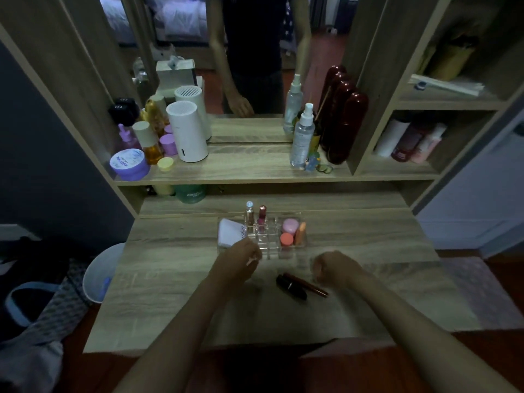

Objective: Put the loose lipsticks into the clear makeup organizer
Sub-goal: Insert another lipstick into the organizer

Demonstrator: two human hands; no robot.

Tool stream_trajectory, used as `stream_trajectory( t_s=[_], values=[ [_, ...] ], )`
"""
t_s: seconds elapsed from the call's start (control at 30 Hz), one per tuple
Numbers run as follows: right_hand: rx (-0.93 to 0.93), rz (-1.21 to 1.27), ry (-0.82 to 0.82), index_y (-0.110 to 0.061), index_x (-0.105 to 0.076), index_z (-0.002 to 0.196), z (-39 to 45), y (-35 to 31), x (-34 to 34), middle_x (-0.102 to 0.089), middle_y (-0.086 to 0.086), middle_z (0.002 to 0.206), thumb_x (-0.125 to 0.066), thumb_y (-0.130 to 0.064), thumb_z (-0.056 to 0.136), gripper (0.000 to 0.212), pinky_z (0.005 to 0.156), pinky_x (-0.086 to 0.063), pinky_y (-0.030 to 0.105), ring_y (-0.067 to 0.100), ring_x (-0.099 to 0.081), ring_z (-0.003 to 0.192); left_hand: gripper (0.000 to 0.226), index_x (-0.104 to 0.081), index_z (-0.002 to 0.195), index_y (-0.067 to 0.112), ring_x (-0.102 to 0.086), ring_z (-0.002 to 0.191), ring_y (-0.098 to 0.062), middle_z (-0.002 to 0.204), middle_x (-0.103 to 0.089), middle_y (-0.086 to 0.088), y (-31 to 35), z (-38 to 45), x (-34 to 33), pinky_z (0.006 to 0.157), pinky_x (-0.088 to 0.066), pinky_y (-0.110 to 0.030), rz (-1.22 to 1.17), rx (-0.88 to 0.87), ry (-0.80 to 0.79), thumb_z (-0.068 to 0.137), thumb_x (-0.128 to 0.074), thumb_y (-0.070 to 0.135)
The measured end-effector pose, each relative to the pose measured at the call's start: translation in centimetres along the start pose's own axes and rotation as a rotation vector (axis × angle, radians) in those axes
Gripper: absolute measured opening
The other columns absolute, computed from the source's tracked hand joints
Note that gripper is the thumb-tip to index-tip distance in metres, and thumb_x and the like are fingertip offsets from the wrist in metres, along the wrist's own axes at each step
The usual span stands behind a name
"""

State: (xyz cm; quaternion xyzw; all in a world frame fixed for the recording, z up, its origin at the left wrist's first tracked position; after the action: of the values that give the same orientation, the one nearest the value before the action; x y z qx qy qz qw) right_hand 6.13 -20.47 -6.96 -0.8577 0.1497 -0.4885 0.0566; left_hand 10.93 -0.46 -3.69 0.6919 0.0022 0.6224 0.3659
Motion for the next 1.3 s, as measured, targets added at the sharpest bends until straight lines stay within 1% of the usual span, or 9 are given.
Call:
stream_trajectory(
  t_s=[0.13,0.33,0.6,0.77,0.87,1.03,1.17,1.23,1.3],
  values=[
    [0.035,-0.059,0.002,-0.016,-0.066,0.106,-0.1,-1.9,-2.3,-0.064,0.010,0.118,-0.062,-0.023,0.081,0.026,0.087,-0.050,0.035,0.029,-0.061,0.109,0.020,-0.063,0.098,0.017,-0.056,0.108,-0.021,0.114,-0.059,0.000,-3.7,-3.4,-0.6,0.080,-0.048,-0.032,0.027,0.161,-0.031,0.078,-0.062,0.014],
    [0.059,-0.138,0.053,-0.009,-0.061,0.110,0.1,-2.5,-2.4,-0.062,0.012,0.119,-0.059,-0.019,0.086,0.026,0.087,-0.051,0.037,0.029,-0.060,0.109,0.039,-0.060,0.119,0.013,-0.052,0.114,-0.022,0.119,-0.057,-0.007,-6.9,-6.3,0.0,0.093,-0.045,-0.031,0.024,0.269,-0.020,0.081,-0.064,0.022],
    [0.033,-0.021,0.064,-0.015,-0.063,0.094,0.1,-0.9,-1.3,-0.064,0.011,0.112,-0.060,-0.030,0.084,0.019,0.080,-0.048,0.033,0.028,-0.061,0.105,0.039,-0.056,0.119,0.002,-0.058,0.103,-0.030,0.119,-0.056,-0.017,-8.7,-6.5,2.0,0.089,-0.047,-0.035,-0.270,0.514,0.296,0.084,-0.067,0.015],
    [0.148,0.148,0.134,-0.007,-0.065,0.086,-0.8,-2.3,4.0,-0.071,0.012,0.096,-0.064,-0.017,0.083,0.010,0.077,-0.051,0.036,0.028,-0.065,0.092,0.027,-0.059,0.114,0.000,-0.061,0.103,-0.033,0.115,-0.064,-0.022,-9.1,-4.9,2.5,0.089,-0.053,-0.047,-0.373,0.549,0.391,0.088,-0.058,0.006],
    [0.253,0.315,0.232,-0.008,-0.061,0.083,-1.6,-4.7,8.5,-0.063,0.008,0.081,-0.067,-0.011,0.083,0.007,0.073,-0.049,0.037,0.026,-0.061,0.079,0.022,-0.062,0.109,-0.002,-0.064,0.100,-0.033,0.109,-0.068,-0.023,-9.3,-4.3,2.7,0.086,-0.054,-0.045,-0.395,0.575,0.437,0.090,-0.055,0.006],
    [0.335,0.457,0.289,-0.009,-0.058,0.085,-1.0,-7.9,11.9,-0.058,0.008,0.080,-0.065,-0.002,0.084,0.010,0.072,-0.046,0.033,0.022,-0.056,0.077,0.022,-0.065,0.108,-0.002,-0.065,0.096,-0.033,0.104,-0.071,-0.023,-10.0,-4.0,2.7,0.081,-0.051,-0.038,-0.418,0.627,0.480,0.088,-0.057,0.003],
    [0.363,0.474,0.299,0.004,-0.055,0.092,0.4,-9.0,12.2,-0.057,0.021,0.085,-0.062,0.007,0.083,0.012,0.086,-0.050,0.050,0.041,-0.061,0.087,0.022,-0.066,0.106,-0.002,-0.066,0.095,-0.032,0.102,-0.072,-0.023,-10.5,-3.9,2.5,0.081,-0.050,-0.036,-0.410,0.655,0.475,0.087,-0.058,0.005],
    [0.396,0.549,0.299,0.001,-0.052,0.089,1.0,-9.5,12.3,-0.049,0.019,0.081,-0.057,0.012,0.083,0.014,0.089,-0.050,0.057,0.038,-0.061,0.082,0.022,-0.068,0.105,-0.001,-0.066,0.094,-0.033,0.101,-0.073,-0.022,-10.8,-3.7,2.4,0.080,-0.051,-0.036,-0.412,0.666,0.468,0.086,-0.058,0.005],
    [0.398,0.560,0.321,0.000,-0.052,0.089,1.8,-9.6,12.3,-0.048,0.015,0.079,-0.057,0.013,0.083,0.015,0.081,-0.054,0.047,0.041,-0.061,0.078,0.021,-0.068,0.103,0.000,-0.067,0.093,-0.033,0.100,-0.073,-0.021,-10.9,-3.7,2.4,0.081,-0.052,-0.038,-0.423,0.671,0.470,0.086,-0.059,0.005]
  ],
)
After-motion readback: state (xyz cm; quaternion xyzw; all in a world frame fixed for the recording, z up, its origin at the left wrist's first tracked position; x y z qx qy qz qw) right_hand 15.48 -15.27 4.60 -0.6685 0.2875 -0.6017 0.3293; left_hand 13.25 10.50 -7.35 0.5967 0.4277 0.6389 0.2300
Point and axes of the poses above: each hand's wrist, its own z-axis towards the middle knuckle, its own x-axis out of the back of the hand, y = z × x, the point moved 10 cm from there along z, towards the middle knuckle
